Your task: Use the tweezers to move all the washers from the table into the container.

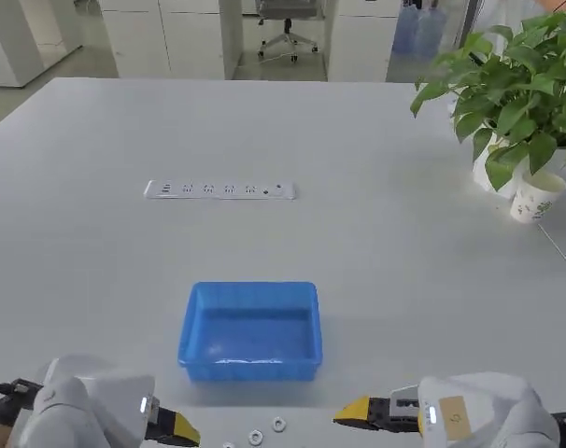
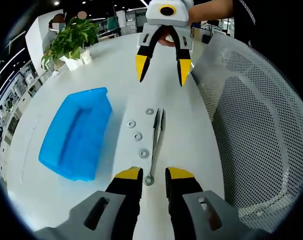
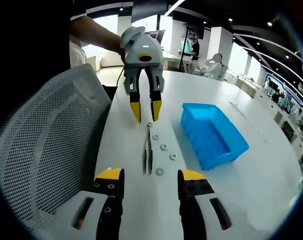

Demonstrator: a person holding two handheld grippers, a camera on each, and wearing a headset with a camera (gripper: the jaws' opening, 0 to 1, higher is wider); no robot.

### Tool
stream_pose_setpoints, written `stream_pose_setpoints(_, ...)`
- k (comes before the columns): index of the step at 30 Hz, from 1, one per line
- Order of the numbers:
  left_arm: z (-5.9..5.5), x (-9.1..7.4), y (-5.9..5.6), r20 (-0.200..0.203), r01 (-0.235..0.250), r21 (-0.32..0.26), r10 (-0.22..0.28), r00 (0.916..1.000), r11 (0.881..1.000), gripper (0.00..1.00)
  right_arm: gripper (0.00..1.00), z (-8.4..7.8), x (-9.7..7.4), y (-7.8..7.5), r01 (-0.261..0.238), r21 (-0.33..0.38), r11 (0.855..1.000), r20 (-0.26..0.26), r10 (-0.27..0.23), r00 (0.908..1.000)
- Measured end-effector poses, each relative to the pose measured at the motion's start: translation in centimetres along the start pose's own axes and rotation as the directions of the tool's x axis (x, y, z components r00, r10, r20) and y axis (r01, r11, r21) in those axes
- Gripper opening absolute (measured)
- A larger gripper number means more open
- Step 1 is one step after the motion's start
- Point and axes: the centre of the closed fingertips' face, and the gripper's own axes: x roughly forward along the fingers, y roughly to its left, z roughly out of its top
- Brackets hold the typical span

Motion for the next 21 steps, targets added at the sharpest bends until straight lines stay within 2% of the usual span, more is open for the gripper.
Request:
stream_pose_setpoints(5, -0.5, 0.7, 0.0, -0.032, 0.036, 0.028, -0.036, 0.9988, 0.999, 0.2, 0.41, 0.1, 0.8, 0.2, -0.019, 0.004, 1.0, 0.002, 0.019, 0.9998)
stream_pose_setpoints(20, -0.9, 1.6, -0.2, -0.067, 0.087, 0.076, -0.082, 0.9944, 0.993, 0.1, 0.33, 0.1, 3.4, 0.0, -0.039, 0.035, 0.999, -0.001, 0.039, 0.9993)
stream_pose_setpoints(21, -0.8, 1.6, -0.2, -0.059, 0.091, 0.075, -0.087, 0.9945, 0.993, 0.09, 0.32, 0.1, 3.5, 0.0, -0.039, 0.034, 0.999, -0.001, 0.039, 0.9992)
